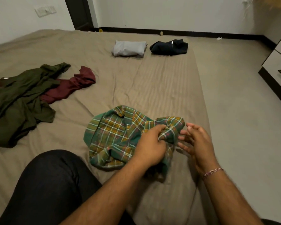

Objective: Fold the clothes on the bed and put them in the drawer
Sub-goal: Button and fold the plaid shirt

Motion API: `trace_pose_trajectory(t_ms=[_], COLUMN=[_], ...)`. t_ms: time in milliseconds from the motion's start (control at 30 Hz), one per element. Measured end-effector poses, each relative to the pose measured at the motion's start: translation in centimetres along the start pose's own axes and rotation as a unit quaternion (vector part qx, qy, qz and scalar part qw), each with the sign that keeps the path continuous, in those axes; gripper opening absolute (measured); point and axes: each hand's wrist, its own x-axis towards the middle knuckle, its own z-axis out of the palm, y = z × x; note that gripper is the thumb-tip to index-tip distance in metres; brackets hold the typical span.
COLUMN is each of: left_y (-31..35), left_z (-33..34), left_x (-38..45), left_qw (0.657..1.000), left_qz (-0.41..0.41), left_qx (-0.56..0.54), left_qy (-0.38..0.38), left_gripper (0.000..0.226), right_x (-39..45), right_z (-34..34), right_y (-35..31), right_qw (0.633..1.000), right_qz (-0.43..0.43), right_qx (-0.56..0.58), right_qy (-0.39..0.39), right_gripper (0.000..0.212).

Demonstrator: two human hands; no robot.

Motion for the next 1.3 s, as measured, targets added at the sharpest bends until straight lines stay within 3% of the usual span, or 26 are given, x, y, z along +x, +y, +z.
trace_pose_trajectory(t_ms=[67,167,233,267,400,467,533,567,633,700,800,900,967,1067,1133,1200,1267,1300], left_y=[0.7,1.6,1.1,0.2,-5.7,-7.9,-8.5,-8.3,-7.7,-7.7,-8.4,-8.5,-8.1,-7.1,-6.3,-5.7,-6.1,-6.6], left_z=[0.5,1.7,1.3,0.8,-4.0,-6.5,-8.4,-8.7,-8.8,-8.0,-7.2,-7.6,-7.7,-7.3,-7.5,-7.9,-7.8,-7.6], left_x=[-0.3,-0.9,-1.7,-2.1,-2.5,-2.8,-3.3,-3.4,-3.4,-3.4,-3.3,-3.5,-4.1,-4.7,-3.7,-3.0,-2.7,-2.8], left_qw=[0.986,0.906,0.854,0.844,0.876,0.94,0.962,0.968,0.992,0.998,0.997,0.983,0.956,0.901,0.85,0.791,0.764,0.763], left_qz=[-0.04,-0.118,-0.136,-0.139,-0.184,-0.191,-0.081,-0.01,0.034,-0.016,-0.072,-0.09,-0.067,-0.01,-0.021,-0.062,-0.127,-0.164], left_qx=[-0.163,-0.407,-0.499,-0.51,-0.398,-0.175,0.05,0.082,0.045,0.041,0.022,-0.157,-0.284,-0.433,-0.526,-0.609,-0.632,-0.626], left_qy=[-0.004,0.014,0.058,0.091,0.198,0.222,0.256,0.236,0.117,0.038,0.023,0.028,0.037,0.016,0.006,0.002,0.008,0.009], left_gripper=[0.053,0.048,0.045,0.044,0.034,0.046,0.061,0.062,0.067,0.075,0.068,0.041,0.039,0.051,0.056,0.054,0.059,0.064], right_x=[0.1,-0.1,0.0,-0.1,-0.8,-1.4,-2.0,-2.3,-2.6,-3.3,-4.6,-6.3,-7.3,-8.5,-8.7,-8.4,-7.6,-7.1], right_z=[0.0,-0.5,-1.2,-1.6,-1.2,0.0,1.7,2.4,3.7,4.6,5.4,6.9,7.9,8.5,8.3,7.9,7.0,6.5], right_y=[0.1,0.0,0.2,0.5,2.0,2.5,2.9,3.0,3.3,3.0,2.4,2.1,1.4,-1.7,-4.1,-5.1,-4.1,-3.1], right_qw=[0.999,0.997,0.995,0.993,0.976,0.97,0.968,0.97,0.974,0.977,0.966,0.96,0.975,0.982,0.922,0.788,0.681,0.668], right_qz=[-0.035,-0.074,-0.083,-0.08,-0.001,0.048,0.1,0.121,0.151,0.172,0.216,0.205,0.144,-0.076,-0.256,-0.423,-0.481,-0.471], right_qx=[-0.009,-0.013,-0.048,-0.087,-0.212,-0.22,-0.202,-0.177,-0.131,-0.079,0.018,0.063,0.046,-0.094,-0.255,-0.43,-0.536,-0.555], right_qy=[0.017,0.035,0.033,0.031,-0.042,-0.088,-0.112,-0.113,-0.105,-0.098,-0.141,-0.181,-0.16,-0.142,-0.142,-0.123,-0.132,-0.156], right_gripper=[0.013,0.016,0.015,0.015,0.014,0.017,0.022,0.024,0.029,0.029,0.035,0.039,0.04,0.041,0.048,0.052,0.047,0.038])
